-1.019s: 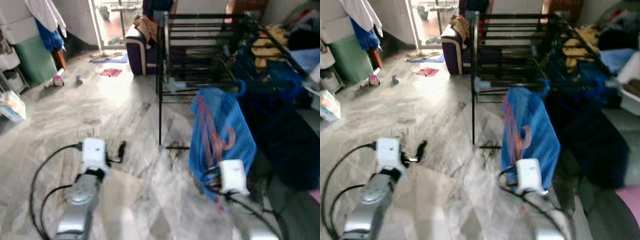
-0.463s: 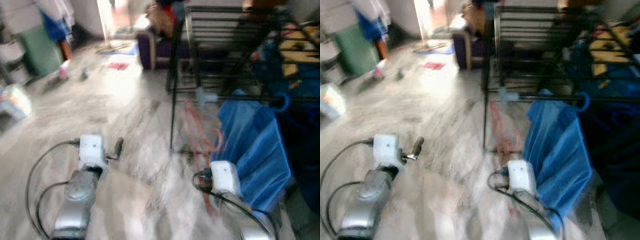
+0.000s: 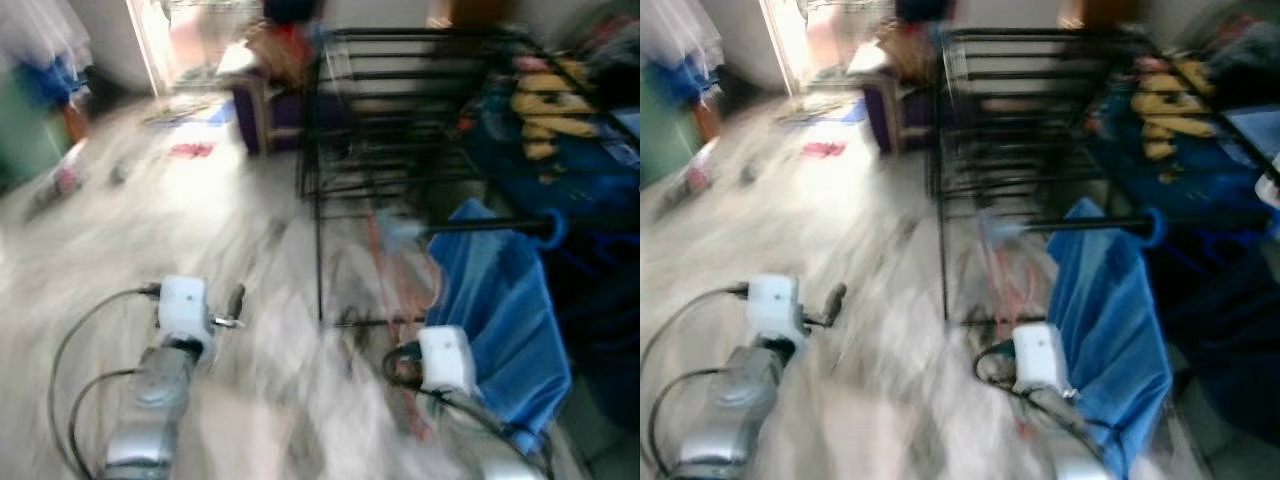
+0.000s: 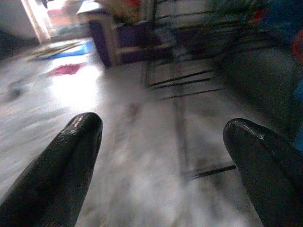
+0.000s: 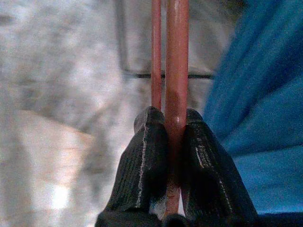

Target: Hang hanger

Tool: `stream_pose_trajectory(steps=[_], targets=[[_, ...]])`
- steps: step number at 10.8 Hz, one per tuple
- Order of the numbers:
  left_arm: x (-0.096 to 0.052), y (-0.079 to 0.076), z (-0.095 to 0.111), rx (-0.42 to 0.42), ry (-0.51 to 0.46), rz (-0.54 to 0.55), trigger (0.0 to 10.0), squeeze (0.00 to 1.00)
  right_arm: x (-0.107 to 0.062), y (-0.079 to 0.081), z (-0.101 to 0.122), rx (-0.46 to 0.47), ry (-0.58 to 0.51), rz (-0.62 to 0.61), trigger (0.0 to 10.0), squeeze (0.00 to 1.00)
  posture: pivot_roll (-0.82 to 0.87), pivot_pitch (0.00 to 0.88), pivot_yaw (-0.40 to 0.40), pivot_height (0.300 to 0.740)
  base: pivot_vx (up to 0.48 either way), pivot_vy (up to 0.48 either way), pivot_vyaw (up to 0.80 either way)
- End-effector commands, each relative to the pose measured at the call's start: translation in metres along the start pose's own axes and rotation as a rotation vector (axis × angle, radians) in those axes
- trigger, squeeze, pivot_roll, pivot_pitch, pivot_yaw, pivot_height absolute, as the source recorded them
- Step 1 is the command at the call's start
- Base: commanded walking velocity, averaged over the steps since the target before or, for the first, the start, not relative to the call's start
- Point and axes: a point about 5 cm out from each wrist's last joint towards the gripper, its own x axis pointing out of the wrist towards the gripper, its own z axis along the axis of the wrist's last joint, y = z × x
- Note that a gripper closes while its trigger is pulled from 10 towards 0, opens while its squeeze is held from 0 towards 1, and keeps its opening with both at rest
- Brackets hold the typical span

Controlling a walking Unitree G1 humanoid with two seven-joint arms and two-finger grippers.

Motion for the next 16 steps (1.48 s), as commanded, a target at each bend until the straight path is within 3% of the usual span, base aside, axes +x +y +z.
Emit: stream_pose_trajectory(steps=[1,5,9,12,13,15,16], targets=[[-0.002,0.011,0.002,0.026,0.002,0.029,10.0,0.00,0.000,0.006,0.009,0.008,-0.031,0.014,10.0,0.00,-0.03,0.019,-0.001,0.740,0.394,-0.266,-0.67],[-0.002,0.012,0.001,-0.021,0.006,0.043,10.0,0.00,0.001,0.007,0.009,-0.002,-0.030,0.028,10.0,0.00,-0.03,0.020,-0.002,0.740,0.393,0.095,0.00],[-0.003,0.006,0.007,-0.059,-0.042,-0.001,10.0,0.00,-0.002,0.010,0.005,-0.022,-0.003,0.056,10.0,0.00,-0.03,0.019,-0.001,0.740,0.000,0.000,0.00],[-0.004,0.001,0.005,-0.075,-0.027,-0.034,10.0,0.00,-0.020,0.007,-0.006,-0.088,0.028,0.118,10.0,0.00,-0.03,0.019,0.004,0.740,0.000,0.000,0.00],[-0.003,0.001,0.005,-0.071,-0.022,-0.043,10.0,0.00,-0.035,0.005,-0.013,-0.147,0.045,0.180,10.0,0.00,-0.04,0.020,0.007,0.740,0.000,0.000,0.00],[-0.001,-0.001,0.006,-0.074,-0.021,-0.059,10.0,0.00,-0.045,0.011,-0.009,-0.177,0.010,0.258,10.0,0.00,-0.04,0.021,0.015,0.740,0.000,0.000,0.00],[0.000,-0.001,0.006,-0.073,-0.019,-0.065,10.0,0.00,-0.040,0.016,0.001,-0.158,-0.029,0.236,10.0,0.00,-0.04,0.020,0.021,0.740,0.000,0.000,0.00]])
